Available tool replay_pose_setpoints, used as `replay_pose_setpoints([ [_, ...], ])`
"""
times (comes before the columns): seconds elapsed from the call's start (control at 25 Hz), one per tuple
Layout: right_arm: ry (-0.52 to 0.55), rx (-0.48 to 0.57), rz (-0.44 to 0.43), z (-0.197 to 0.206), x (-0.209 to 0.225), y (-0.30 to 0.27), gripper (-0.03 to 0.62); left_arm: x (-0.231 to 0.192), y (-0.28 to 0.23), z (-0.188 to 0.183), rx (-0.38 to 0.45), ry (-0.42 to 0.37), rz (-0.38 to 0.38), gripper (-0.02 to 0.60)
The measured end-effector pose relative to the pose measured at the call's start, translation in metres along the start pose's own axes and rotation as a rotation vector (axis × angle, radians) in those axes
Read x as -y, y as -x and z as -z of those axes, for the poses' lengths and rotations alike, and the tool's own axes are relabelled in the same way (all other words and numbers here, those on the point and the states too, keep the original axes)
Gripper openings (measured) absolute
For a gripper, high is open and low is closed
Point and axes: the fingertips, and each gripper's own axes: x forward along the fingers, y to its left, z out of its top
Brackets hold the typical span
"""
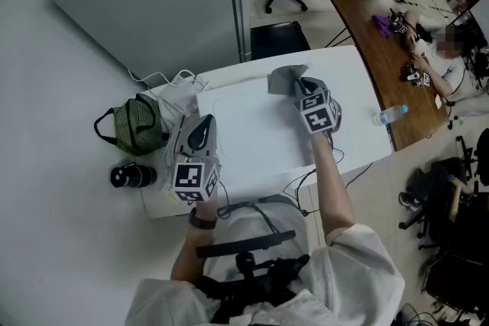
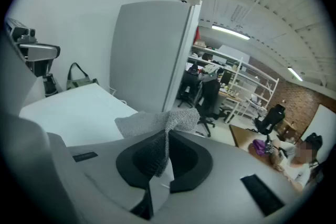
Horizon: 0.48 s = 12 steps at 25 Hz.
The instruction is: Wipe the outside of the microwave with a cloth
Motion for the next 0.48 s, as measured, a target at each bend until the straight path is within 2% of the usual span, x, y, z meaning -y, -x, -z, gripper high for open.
replay_pose_setpoints([
  [0.32,0.026,-0.099,0.196,0.059,0.118,0.033,0.021,0.011,0.001,0.005,-0.019,-0.028,0.036,0.028],
  [0.48,0.050,-0.133,0.320,0.070,0.157,0.069,0.021,-0.004,0.017,0.004,-0.014,-0.038,-0.002,0.028],
])
